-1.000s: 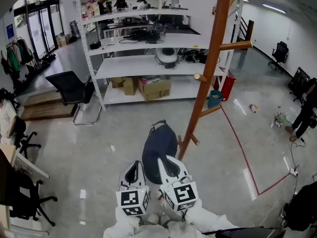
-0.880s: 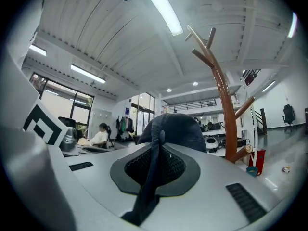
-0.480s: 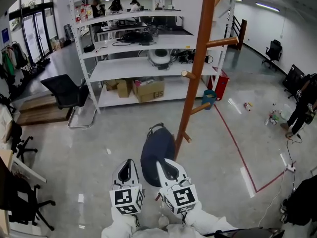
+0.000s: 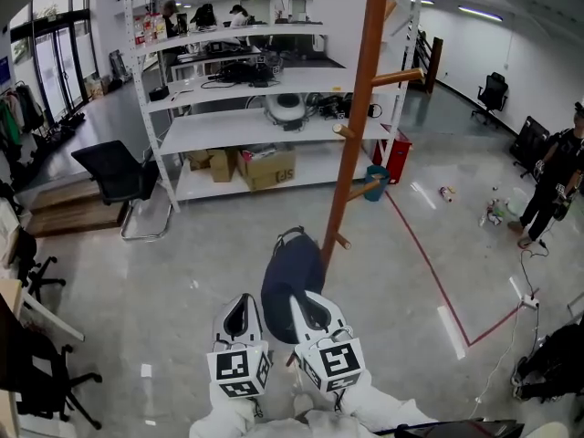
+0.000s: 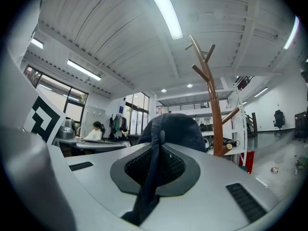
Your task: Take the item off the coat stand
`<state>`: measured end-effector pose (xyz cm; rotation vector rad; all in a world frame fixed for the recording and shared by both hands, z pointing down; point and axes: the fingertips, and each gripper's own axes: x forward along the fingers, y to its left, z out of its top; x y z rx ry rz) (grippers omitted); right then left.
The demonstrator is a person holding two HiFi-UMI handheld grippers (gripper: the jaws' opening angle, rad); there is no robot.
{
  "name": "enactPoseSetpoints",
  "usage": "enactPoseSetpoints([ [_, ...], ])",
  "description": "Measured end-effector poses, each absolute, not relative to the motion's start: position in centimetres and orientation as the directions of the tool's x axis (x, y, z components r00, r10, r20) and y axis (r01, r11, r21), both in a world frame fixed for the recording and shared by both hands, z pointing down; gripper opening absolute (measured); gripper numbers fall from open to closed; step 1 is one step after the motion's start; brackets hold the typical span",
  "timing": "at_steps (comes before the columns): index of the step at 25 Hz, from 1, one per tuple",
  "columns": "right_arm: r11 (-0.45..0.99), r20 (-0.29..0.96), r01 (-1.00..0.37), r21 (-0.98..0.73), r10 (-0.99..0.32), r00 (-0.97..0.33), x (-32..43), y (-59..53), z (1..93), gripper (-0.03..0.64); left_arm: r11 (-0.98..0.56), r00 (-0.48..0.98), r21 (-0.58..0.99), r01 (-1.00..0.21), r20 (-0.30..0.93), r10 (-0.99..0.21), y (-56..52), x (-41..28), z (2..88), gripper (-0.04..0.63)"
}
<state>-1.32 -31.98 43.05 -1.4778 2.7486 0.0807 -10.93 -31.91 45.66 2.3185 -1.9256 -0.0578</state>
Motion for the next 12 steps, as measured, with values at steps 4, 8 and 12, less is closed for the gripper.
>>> enactPoseSetpoints([
  [4,0.535,-0.039,-0.844,0.043,-0.843,-0.536,-1.3,-30.6,43.1,0.02,-0.204,0.211,0.126,-0.971,0.044,-0.977,-30.3,-10.6,45.3,0.0],
  [8,0.514,-0.037,-0.857,0.033,-0.857,-0.515,-1.2,-28.5,43.3,0.02,-0.229,0.236,0.124,-0.965,0.041,-0.971,-28.2,-10.4,45.4,0.0],
  [12,0.5,-0.044,-0.865,0.031,-0.864,-0.501,-1.2,-26.4,43.2,0.02,-0.247,0.254,0.133,-0.96,0.035,-0.967,-26.1,-10.3,45.4,0.0],
])
